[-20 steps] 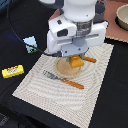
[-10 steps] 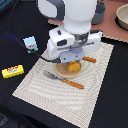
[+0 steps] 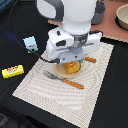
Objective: Place the bread, butter, and milk from the table onto the serving area.
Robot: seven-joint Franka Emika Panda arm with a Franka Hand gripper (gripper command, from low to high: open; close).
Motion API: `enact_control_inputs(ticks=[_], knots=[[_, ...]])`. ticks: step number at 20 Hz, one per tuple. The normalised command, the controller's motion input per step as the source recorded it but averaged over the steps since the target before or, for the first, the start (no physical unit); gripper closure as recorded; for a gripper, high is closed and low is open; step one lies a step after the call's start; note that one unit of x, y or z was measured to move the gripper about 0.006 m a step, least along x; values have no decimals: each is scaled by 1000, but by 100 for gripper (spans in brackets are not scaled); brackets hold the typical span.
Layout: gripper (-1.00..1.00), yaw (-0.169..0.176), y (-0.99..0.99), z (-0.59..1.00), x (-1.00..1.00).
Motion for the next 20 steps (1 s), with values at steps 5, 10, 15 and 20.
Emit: enact_control_inputs(ticks=[5, 10, 15, 20], knots=[[-100, 0, -178, 635, -706], [-100, 0, -187, 227, -994], [-100, 0, -277, -104, -1000], [-100, -17, -397, -330, -1000]])
